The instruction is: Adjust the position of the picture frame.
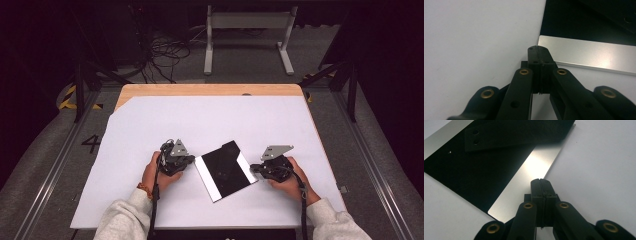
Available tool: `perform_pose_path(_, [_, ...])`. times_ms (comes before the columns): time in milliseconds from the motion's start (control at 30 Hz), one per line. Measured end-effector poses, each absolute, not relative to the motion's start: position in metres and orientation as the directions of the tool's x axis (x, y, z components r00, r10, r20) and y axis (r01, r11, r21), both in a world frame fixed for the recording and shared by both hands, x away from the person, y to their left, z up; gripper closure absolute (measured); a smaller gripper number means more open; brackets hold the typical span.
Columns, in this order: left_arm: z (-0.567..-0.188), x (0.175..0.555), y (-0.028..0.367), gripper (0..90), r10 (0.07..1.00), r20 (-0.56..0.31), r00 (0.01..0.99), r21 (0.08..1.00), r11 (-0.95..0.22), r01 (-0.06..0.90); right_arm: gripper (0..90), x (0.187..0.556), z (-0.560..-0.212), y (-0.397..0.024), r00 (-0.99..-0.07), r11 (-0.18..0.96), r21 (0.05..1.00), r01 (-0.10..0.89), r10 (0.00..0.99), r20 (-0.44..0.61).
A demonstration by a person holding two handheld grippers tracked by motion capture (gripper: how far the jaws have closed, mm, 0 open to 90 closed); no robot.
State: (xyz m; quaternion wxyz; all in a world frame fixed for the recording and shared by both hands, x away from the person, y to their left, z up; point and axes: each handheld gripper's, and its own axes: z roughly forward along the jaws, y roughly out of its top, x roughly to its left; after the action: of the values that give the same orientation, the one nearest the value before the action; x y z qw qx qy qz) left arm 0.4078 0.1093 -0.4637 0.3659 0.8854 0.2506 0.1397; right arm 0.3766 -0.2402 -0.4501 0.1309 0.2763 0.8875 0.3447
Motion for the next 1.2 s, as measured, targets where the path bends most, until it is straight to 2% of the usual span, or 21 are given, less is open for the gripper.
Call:
perform_pose_path(567, [-0.464,0.412,0.106,90.0,0.538,0.099,0.837,0.716,-0.623,0.316,90.0,0.359,-0.451,-0.242,-0.817,0.595,0.69,0.412,0.577,-0.011])
perform_pose_path(800, [-0.463,0.413,0.106,89.9,0.543,0.088,0.835,0.719,-0.615,0.324,90.0,0.354,-0.452,-0.241,-0.815,0.6,0.694,0.398,0.578,-0.033])
perform_pose_path(1000, [-0.451,0.399,0.111,89.9,0.534,0.067,0.843,0.741,-0.592,0.316,89.1,0.351,-0.452,-0.241,-0.809,0.594,0.701,0.396,0.586,-0.04])
perform_pose_path(1200, [-0.443,0.365,0.117,89.9,0.49,0.052,0.87,0.752,-0.593,0.289,88.9,0.348,-0.449,-0.245,-0.808,0.592,0.701,0.399,0.589,-0.037])
